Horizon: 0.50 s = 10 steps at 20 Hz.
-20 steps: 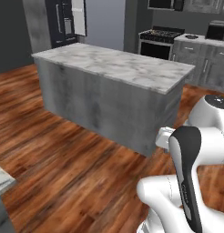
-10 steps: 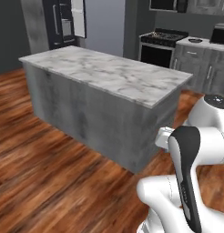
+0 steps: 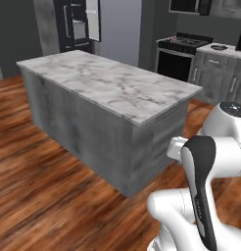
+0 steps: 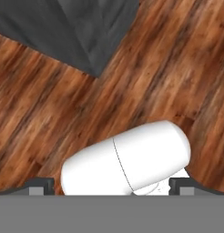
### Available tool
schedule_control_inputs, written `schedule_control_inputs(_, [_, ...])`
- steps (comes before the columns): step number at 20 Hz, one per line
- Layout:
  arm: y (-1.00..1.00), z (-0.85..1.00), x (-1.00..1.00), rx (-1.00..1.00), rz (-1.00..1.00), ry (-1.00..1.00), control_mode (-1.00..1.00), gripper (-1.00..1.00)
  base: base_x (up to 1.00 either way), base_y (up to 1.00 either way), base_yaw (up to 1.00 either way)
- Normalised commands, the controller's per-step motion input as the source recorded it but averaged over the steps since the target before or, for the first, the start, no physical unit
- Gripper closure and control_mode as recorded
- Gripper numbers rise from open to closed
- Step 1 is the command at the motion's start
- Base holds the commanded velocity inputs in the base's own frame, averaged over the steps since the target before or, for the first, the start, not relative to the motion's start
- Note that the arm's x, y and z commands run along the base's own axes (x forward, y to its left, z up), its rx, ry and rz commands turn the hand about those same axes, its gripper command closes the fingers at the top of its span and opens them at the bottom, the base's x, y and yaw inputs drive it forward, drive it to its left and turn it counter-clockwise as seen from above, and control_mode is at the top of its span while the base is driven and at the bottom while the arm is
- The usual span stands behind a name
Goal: Place the cold items (tomato and lemon wedge) from the fridge in one tupperware on the dining counter. Place the warm items (hot dog and kebab skewer) in the stove area in another tupperware.
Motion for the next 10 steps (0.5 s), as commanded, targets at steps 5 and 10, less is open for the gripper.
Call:
schedule_control_inputs(5, [0.00,0.00,0.00,0.00,0.00,0.00,1.00,-1.00,0.11,-1.00,0.32])
schedule_control_inputs(10, [0.00,0.00,0.00,0.00,0.00,0.00,1.00,-1.00,0.23,-1.00,0.37])
